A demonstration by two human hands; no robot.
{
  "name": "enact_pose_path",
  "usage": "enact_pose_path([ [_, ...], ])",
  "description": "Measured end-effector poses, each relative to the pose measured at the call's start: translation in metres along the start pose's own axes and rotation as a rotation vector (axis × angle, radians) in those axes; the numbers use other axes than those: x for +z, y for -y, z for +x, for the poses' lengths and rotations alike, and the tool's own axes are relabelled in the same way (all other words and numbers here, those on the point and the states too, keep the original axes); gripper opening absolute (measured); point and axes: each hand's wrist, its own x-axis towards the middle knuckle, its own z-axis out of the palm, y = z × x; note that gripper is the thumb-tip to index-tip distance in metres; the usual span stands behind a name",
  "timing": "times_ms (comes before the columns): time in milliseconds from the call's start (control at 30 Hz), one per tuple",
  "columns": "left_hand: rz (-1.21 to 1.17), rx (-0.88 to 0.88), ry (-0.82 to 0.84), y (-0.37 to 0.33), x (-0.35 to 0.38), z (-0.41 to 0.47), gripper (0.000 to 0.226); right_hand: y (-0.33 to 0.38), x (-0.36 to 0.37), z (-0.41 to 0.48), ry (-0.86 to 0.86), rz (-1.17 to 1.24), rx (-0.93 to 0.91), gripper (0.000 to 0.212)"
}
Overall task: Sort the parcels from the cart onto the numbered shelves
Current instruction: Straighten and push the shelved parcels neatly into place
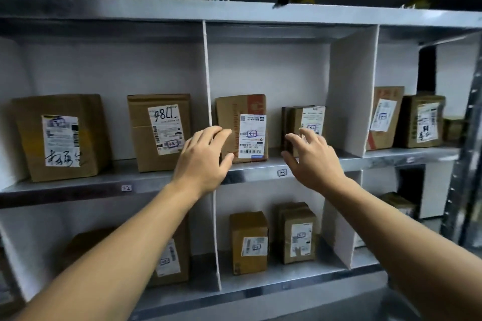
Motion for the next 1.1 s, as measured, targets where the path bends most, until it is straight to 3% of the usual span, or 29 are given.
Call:
enact_pose_path([
  [533,-0.163,0.023,-0.031,-0.093,0.139,0.142,0.054,-0.169,0.037,0.109,-0.015,0.380,0.140,0.053],
  [833,-0.262,-0.175,-0.026,-0.114,0.195,0.182,0.061,-0.202,0.064,0.138,0.018,0.724,0.141,0.053],
  [1100,-0.263,-0.184,-0.085,-0.116,0.213,0.183,0.048,-0.207,0.086,0.137,-0.024,0.840,0.095,0.042],
])
